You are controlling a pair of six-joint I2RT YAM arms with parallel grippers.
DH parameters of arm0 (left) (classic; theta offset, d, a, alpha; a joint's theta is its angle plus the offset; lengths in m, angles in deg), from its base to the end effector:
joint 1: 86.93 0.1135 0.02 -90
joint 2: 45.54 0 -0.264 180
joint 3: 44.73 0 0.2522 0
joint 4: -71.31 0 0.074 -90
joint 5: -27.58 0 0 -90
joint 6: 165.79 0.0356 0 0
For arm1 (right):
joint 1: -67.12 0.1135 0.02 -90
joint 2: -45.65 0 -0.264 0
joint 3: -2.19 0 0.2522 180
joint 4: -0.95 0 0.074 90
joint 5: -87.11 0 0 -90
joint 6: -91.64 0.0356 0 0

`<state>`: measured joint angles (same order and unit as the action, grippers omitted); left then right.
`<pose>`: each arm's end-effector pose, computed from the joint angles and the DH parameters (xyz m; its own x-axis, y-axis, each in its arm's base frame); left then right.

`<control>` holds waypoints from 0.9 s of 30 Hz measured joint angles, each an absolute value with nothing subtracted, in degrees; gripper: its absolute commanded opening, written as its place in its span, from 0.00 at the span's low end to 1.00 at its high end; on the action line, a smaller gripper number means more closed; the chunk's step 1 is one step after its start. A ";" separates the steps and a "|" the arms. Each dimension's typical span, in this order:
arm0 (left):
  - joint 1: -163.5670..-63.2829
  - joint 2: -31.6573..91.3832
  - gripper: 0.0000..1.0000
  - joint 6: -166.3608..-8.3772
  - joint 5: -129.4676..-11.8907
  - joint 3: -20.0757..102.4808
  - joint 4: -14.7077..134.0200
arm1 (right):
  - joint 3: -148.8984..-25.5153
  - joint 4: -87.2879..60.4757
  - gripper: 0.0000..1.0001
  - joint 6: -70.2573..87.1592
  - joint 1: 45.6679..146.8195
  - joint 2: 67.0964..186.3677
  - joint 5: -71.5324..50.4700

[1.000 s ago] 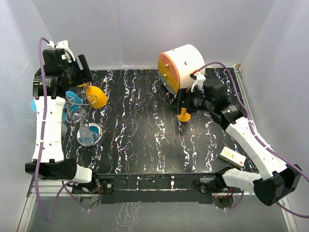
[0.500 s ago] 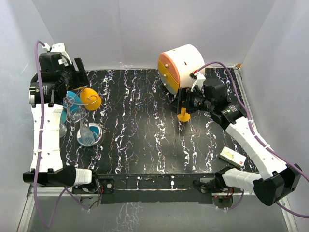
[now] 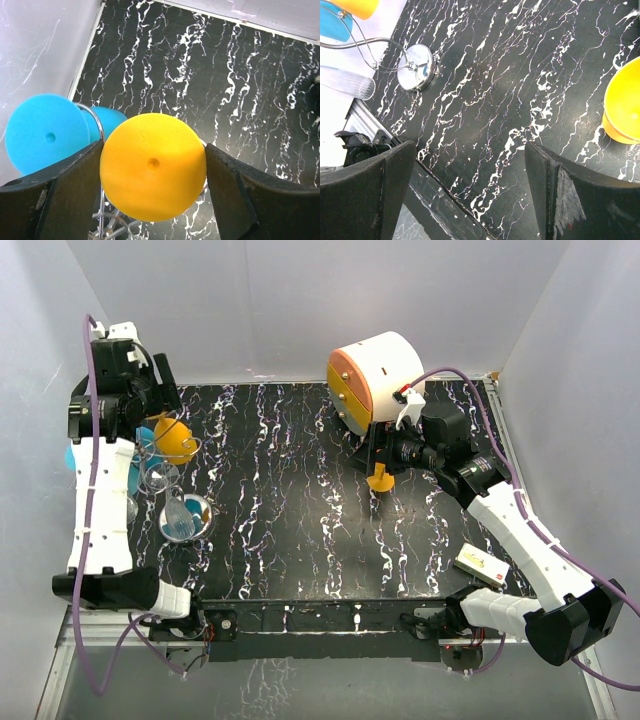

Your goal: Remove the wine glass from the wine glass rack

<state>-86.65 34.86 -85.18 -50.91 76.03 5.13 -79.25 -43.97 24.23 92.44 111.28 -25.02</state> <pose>0.2661 0.0084 0.4897 -0.3996 -0.1618 -0.9023 -0.2530 0.9655 -0.0611 0.2177 0.1178 0.3706 -0.6725 0.0755 -0.7363 -0.4715 0.7231 0.5048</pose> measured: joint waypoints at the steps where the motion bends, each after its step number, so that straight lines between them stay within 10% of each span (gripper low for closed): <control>1: -86.65 35.69 0.56 -84.94 -50.41 76.65 5.22 | -79.25 -43.97 0.89 24.23 92.44 111.28 -25.04; 27: -86.61 40.39 0.54 -102.07 -74.12 81.04 22.48 | -79.21 -41.59 0.88 28.14 92.44 111.28 -26.77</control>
